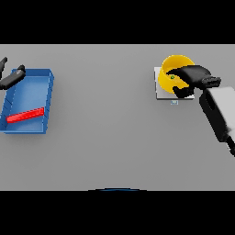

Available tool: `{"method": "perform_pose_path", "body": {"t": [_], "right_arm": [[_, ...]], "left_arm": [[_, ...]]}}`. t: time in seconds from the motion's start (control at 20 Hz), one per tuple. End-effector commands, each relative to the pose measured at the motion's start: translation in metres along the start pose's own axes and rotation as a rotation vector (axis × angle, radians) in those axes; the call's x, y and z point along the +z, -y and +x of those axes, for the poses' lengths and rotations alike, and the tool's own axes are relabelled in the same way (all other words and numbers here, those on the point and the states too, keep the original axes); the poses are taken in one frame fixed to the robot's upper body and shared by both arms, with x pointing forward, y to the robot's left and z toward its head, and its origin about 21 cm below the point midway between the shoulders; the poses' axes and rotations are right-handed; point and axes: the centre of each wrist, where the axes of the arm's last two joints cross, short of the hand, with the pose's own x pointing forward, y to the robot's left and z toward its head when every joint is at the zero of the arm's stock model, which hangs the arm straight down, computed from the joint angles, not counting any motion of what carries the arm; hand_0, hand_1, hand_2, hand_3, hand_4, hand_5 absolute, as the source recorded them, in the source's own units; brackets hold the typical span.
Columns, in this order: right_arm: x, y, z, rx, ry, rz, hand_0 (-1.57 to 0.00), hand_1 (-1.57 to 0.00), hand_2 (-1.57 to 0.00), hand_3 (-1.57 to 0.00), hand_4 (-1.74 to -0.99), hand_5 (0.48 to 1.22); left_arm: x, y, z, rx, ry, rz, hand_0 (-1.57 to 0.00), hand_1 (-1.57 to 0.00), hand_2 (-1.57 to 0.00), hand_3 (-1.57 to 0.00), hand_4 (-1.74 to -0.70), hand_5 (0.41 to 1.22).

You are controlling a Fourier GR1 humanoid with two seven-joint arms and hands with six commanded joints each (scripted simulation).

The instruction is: Pick up the red beaker and tilt it to pour out 1 green nut into yellow bowl. Pick up the yellow bowl and place it on the metallic measuring scale.

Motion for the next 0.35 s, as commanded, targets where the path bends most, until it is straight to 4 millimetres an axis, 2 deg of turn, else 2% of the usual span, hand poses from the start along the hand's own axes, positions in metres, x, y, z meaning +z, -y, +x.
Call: {"method": "perform_pose_path", "body": {"t": [0.0, 0.15, 0.3], "right_arm": [[0.0002, 0.0013, 0.0014, 0.012, 0.005, 0.0, -0.25, -0.24, -0.19, -0.16, -1.448, 0.824], [0.0008, 0.0024, -0.0011, 0.03, -0.02, 0.025, -0.13, -0.12, -0.1, -0.08, -1.409, 0.804], [0.0005, -0.0036, -0.0028, 0.03, -0.017, 0.046, -0.06, -0.06, -0.05, -0.04, -1.39, 0.779]], "left_arm": [[0.0, 0.0053, -0.0011, -0.006, 0.004, -0.007, 0.0, 0.0, 0.0, 0.0, -0.83, 0.75], [0.0017, 0.001, 0.0046, -0.003, -0.001, 0.007, 0.0, 0.0, 0.0, 0.0, -0.84, 0.755], [0.0041, 0.0023, 0.0013, 0.0, 0.006, 0.001, 0.0, 0.0, 0.0, 0.0, -0.83, 0.76]]}}
